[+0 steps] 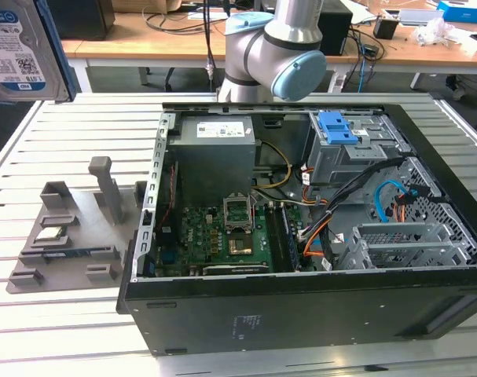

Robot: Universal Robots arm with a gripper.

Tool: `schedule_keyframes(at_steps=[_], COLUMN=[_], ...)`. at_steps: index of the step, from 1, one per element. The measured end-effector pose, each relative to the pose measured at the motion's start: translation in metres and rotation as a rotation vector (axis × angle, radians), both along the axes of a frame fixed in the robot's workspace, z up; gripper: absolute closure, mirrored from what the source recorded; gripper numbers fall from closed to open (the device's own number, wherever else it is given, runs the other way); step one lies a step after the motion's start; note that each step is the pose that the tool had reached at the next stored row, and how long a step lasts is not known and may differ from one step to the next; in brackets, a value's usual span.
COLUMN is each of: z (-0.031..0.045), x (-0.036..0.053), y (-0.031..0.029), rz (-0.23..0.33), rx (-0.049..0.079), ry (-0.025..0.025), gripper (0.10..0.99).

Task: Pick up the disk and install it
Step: 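Pick up the disk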

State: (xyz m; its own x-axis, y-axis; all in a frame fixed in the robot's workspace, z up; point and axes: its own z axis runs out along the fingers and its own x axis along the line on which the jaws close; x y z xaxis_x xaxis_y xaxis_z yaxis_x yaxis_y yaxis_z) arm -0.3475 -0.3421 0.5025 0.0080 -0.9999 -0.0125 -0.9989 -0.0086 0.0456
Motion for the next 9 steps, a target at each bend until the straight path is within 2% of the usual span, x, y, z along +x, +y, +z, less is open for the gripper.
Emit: schedule_keyframes(at_steps=[7, 9], z=[0.0124, 0.0191], x=[0.0001, 0.0001], y=[0.0001, 0.0001], rz=[0.000, 0.000], rx=[0.000, 0.000], ry=[0.0010, 0.0012], gripper=[0.722, 0.722])
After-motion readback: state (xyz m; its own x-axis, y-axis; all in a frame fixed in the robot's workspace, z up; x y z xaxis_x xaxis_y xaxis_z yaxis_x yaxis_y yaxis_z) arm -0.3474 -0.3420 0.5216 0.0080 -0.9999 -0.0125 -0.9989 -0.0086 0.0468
